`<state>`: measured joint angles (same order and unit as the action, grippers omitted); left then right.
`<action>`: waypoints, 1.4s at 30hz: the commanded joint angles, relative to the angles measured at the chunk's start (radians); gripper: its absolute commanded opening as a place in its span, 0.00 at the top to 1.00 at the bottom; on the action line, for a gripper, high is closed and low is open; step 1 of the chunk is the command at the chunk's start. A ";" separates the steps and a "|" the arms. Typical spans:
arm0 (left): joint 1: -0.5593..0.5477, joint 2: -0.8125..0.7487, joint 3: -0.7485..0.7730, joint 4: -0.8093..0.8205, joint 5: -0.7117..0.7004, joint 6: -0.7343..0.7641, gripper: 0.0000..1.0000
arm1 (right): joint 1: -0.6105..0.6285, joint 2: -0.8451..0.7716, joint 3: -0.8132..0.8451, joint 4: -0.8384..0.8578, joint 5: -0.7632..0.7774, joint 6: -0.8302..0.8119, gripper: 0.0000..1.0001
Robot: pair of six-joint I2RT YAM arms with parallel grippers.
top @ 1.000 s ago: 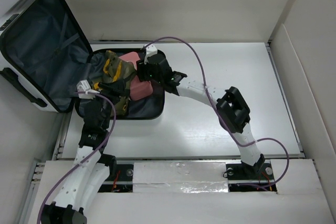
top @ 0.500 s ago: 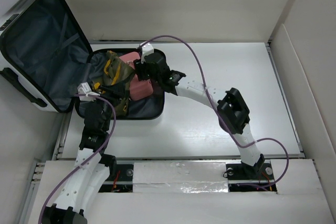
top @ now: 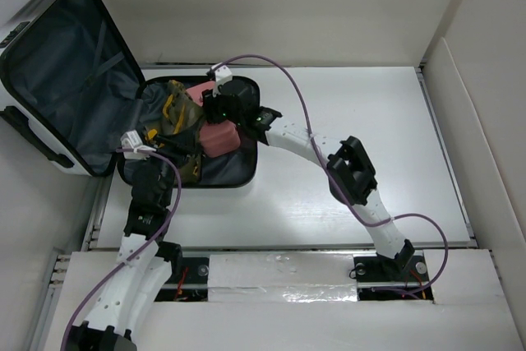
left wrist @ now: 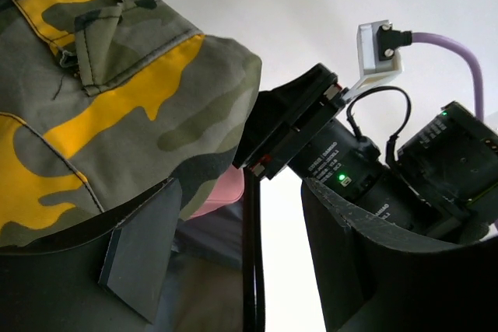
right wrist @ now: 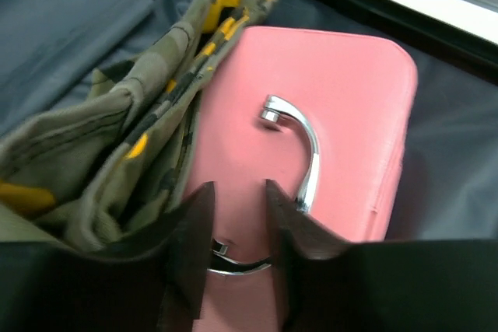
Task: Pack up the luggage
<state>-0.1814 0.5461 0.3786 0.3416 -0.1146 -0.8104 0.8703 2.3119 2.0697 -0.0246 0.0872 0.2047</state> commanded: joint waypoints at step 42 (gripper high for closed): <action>0.000 -0.026 -0.066 0.109 -0.005 -0.030 0.41 | 0.027 0.080 0.073 -0.192 0.382 -0.228 0.70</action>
<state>-0.1814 0.5285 0.3172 0.3775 -0.1165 -0.8295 0.9073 2.3646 2.1670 -0.1154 0.4038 0.0521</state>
